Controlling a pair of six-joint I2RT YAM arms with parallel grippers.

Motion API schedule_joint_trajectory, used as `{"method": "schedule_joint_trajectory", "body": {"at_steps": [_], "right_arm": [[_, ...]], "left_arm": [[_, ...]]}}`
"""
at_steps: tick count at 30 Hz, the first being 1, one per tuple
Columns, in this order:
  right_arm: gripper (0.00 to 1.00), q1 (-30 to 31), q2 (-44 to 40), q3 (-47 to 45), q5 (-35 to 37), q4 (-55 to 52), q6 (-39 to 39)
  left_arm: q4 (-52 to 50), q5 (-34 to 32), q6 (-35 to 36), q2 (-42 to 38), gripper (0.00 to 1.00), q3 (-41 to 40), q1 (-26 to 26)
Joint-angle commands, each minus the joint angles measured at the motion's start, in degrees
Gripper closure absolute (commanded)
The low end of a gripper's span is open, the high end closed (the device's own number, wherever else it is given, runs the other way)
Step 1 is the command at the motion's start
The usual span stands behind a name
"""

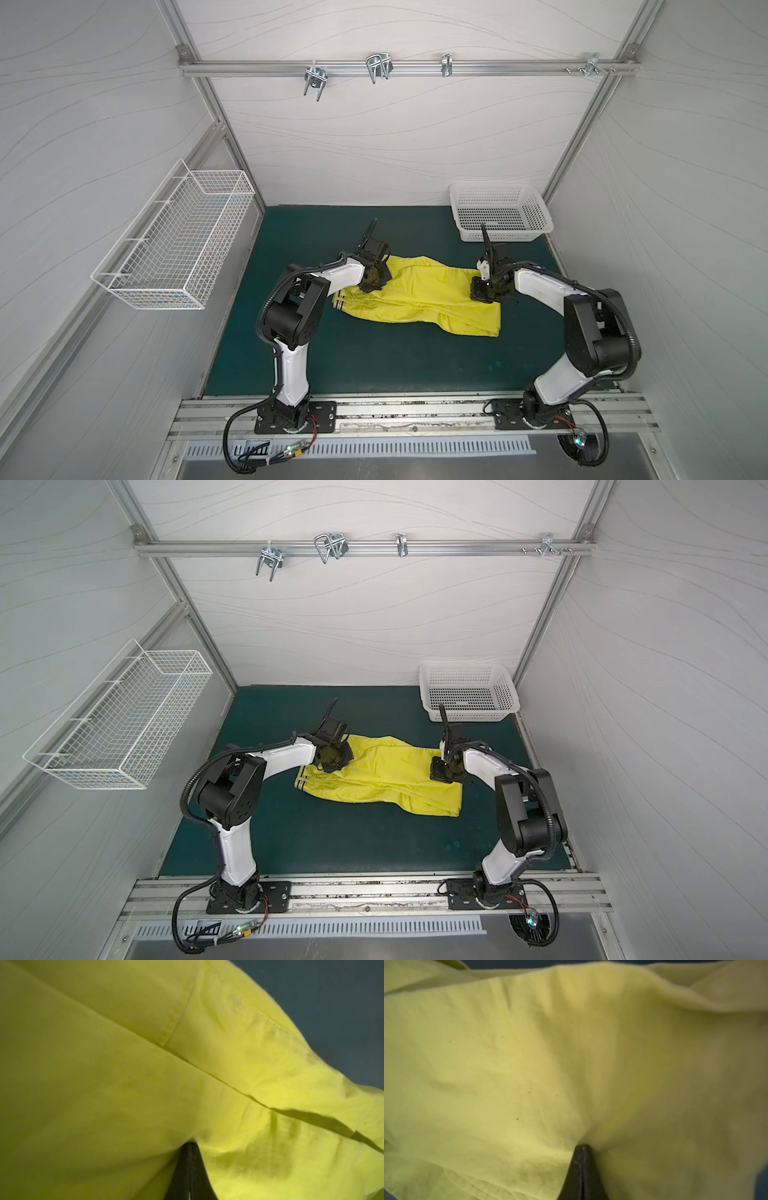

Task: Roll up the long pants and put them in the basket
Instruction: Adjust the long pant at the center of the board.

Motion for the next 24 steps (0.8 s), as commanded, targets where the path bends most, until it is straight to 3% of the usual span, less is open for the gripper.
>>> {"method": "schedule_joint_trajectory", "body": {"at_steps": [1, 8, 13, 24], "right_arm": [[1.00, 1.08, -2.03, -2.26, -2.94, -2.12, -0.81], [1.00, 5.31, -5.91, -7.26, -5.69, -4.34, 1.32], [1.00, 12.26, -8.27, -8.29, -7.38, -3.59, 6.07], [1.00, 26.53, -0.55, -4.66, -12.19, 7.80, 17.22]], "left_arm": [[-2.31, -0.68, 2.24, 4.59, 1.00, 4.46, 0.47], [-5.96, 0.39, 4.28, 10.32, 1.00, 15.04, 0.55], [-7.16, 1.00, 5.50, 13.15, 1.00, 21.34, 0.48], [-5.26, 3.63, 9.95, 17.12, 1.00, 29.59, 0.58]]}}
